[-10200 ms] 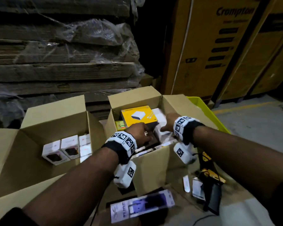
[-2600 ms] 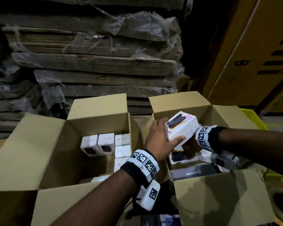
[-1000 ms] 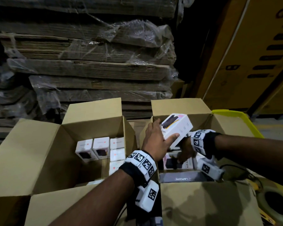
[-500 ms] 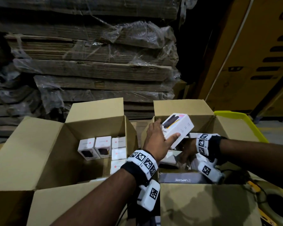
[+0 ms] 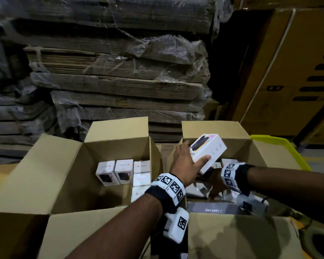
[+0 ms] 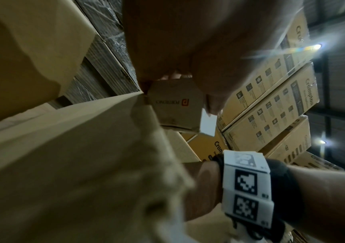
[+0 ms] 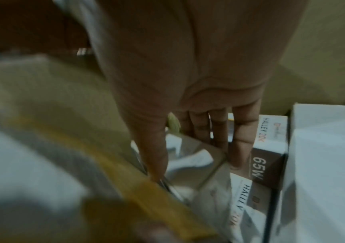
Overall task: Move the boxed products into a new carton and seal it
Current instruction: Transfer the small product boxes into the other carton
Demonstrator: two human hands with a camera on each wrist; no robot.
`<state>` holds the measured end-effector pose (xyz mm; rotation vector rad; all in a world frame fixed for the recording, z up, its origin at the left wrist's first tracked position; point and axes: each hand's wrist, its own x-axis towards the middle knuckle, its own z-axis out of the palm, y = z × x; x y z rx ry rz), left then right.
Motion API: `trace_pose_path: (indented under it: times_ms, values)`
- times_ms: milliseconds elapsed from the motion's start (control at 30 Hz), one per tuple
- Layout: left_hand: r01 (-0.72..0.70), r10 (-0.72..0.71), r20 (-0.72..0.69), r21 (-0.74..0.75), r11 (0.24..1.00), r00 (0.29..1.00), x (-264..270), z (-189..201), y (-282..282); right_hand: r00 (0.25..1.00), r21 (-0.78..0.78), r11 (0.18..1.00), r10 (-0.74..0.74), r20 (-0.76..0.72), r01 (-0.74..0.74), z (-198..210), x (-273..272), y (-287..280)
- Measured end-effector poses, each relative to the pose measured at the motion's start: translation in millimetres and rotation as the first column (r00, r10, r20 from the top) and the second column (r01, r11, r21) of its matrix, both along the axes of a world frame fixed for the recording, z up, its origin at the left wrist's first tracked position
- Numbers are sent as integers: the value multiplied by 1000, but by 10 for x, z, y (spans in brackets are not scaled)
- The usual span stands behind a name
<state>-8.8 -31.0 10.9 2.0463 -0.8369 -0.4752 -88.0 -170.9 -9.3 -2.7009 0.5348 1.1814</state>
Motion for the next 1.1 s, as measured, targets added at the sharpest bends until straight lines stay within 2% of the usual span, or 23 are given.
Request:
trace_pose_path:
  times_ms: [67, 133, 333, 467, 567, 667, 733, 800, 833, 933, 1100]
  values:
    - [-2, 2, -32, -8, 1000, 999, 20, -10, 18, 996, -44, 996, 79, -37, -81, -110, 50, 110]
    - [6, -8, -64, -27, 1000, 998, 25, -10, 18, 998, -39, 998, 47, -31, -49, -111, 32, 171]
    - [-4, -18, -146, -144, 990, 989, 53, 27, 51, 986, 86, 995, -64, 156, 51, 276, -41, -113]
    - [-53, -8, -240, -250, 967, 971, 96, 128, 106, 923, 210, 975, -143, 357, 69, 617, -215, -268]
    - [-84, -4, -290, -290, 953, 957, 182, 236, 226, 853, 357, 926, -285, 437, 126, 768, -424, -388]
    - [-128, 17, -333, -315, 940, 943, 256, 368, 394, 723, 550, 814, -492, 484, 186, 785, -555, -463]
    - [-167, 16, -402, -344, 924, 915, 280, 483, 525, 635, 664, 729, -595, 492, 168, 826, -572, -456]
    - [-192, -3, -457, -380, 905, 889, 317, 591, 675, 538, 806, 570, -736, 411, 163, 864, -547, -401]
    - [-196, -15, -469, -397, 897, 883, 338, 647, 754, 515, 857, 495, -777, 363, 142, 890, -517, -359]
    - [-205, -29, -470, -440, 874, 882, 478, 723, 987, 492, 949, 307, -839, 232, 76, 1000, -358, -100]
    - [-220, 24, -419, -427, 877, 908, 763, 722, 1356, 485, 992, 124, -866, 124, -32, 1142, 75, 521]
